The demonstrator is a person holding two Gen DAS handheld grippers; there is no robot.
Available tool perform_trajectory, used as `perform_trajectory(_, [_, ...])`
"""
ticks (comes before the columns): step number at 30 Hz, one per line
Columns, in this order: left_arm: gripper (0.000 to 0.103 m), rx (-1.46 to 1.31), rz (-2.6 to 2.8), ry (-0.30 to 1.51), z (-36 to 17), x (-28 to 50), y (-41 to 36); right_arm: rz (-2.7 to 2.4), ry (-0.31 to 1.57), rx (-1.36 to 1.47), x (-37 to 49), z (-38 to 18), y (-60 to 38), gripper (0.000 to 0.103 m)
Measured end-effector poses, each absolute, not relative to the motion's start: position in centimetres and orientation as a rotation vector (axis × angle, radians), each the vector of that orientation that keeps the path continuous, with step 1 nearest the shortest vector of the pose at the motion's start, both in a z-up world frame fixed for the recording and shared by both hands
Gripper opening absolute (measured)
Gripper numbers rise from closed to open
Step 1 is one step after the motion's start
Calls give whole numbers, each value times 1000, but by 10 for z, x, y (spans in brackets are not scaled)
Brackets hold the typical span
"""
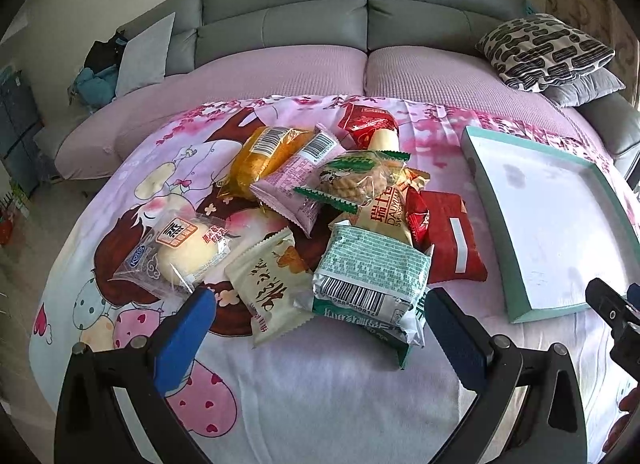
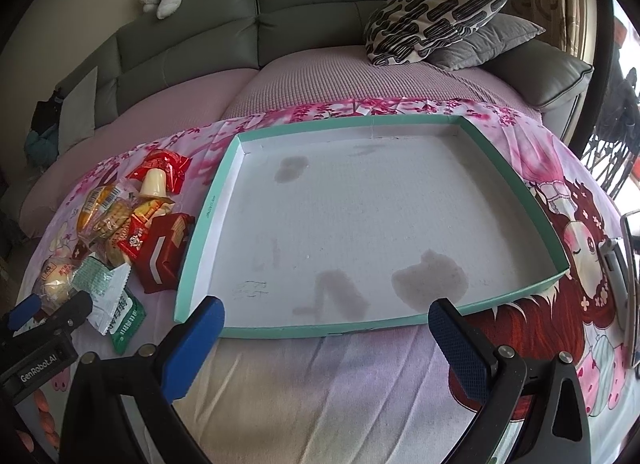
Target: Organize snacks
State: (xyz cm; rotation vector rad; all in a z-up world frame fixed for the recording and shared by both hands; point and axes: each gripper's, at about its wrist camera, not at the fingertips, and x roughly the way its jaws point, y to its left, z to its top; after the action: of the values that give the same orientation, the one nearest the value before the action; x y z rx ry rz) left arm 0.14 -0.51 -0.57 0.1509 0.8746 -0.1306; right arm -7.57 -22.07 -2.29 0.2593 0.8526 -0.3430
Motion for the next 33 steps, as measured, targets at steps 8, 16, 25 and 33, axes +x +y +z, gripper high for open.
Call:
perform_trajectory(8, [103,147,-132,879,-6,2,-4,-338,859,249,-74,-23,-218,103])
perform_trajectory(16, [103,144,-134,877,-4,2,-4,-337,858,249,-74,-23,-219,103])
perform_trajectory(25, [103,40,-20,797,25,5,46,-179,676,235,-71,6,-184,103])
perform_trajectory(33, [103,-54,78,799,29,11,100,-36,673,156,-45,7,-120,103])
